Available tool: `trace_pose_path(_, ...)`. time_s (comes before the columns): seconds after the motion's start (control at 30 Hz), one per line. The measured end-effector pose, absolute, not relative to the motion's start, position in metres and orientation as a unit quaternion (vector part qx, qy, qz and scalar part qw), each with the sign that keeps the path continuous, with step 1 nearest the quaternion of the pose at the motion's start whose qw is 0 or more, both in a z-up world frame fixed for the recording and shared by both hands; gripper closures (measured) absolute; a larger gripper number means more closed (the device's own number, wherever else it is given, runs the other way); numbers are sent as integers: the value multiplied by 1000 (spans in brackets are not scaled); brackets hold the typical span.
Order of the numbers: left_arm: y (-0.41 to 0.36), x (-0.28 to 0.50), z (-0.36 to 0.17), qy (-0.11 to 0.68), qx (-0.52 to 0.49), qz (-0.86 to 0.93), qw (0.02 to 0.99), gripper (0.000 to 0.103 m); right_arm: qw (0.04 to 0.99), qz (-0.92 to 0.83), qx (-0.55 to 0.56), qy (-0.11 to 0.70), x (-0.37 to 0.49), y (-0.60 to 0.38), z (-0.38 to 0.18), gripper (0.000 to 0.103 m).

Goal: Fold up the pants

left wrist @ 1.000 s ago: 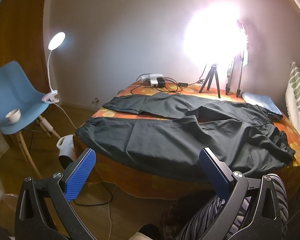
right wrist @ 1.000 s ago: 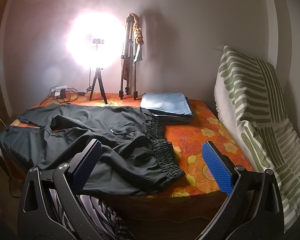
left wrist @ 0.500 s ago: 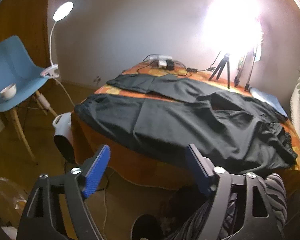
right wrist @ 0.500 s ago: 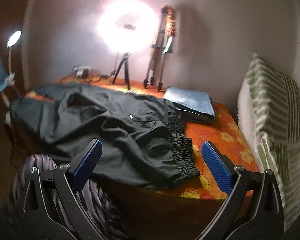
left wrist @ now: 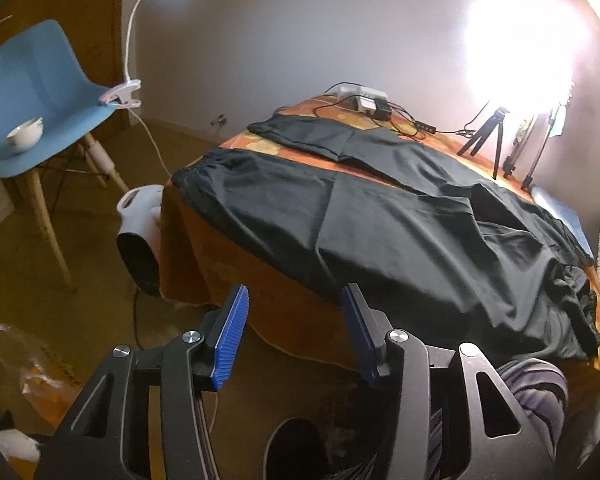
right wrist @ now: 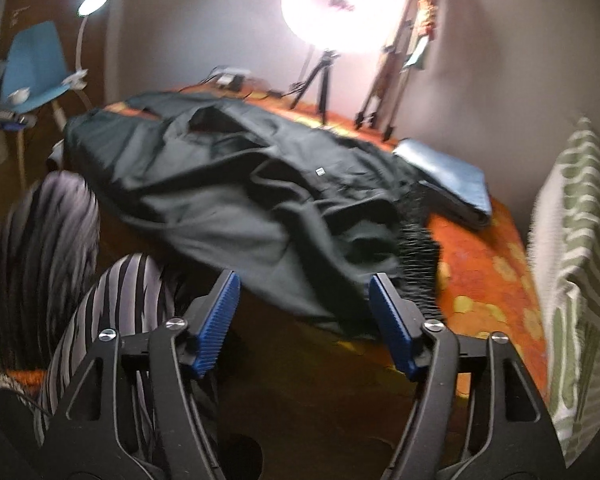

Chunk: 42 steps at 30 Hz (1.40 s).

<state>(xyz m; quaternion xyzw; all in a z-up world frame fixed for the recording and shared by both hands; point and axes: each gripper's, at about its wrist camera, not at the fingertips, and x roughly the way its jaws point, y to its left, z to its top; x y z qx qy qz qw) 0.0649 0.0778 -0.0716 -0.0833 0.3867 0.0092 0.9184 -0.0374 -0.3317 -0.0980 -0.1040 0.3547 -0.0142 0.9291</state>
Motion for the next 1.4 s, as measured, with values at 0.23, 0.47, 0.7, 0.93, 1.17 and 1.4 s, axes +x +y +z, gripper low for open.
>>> trace_pose_path(0.23,77,70,-68,391,-75,9,917,56,910,55,-144,386,-7,-310,-130,37)
trace_pose_path(0.47,73,87,-71,394,-65,0,917,56,886,76,-191,416,19,-291,-161,37)
trace_pose_path(0.7,86,111,-95,416,-87,-9,905,56,868,70,-234,431,39,-279,-181,42)
trace_pose_path(0.93,119,126,-112,421,-126,9,898,56,863,87,-232,441,52,-268,-178,77)
trace_pose_path(1.17,140,137,-125,425,-145,24,893,56,875,95,-188,436,55,-271,-154,97)
trace_pose_path(1.4,156,136,-130,421,-145,29,895,56,898,56,-188,393,81,-278,-107,99)
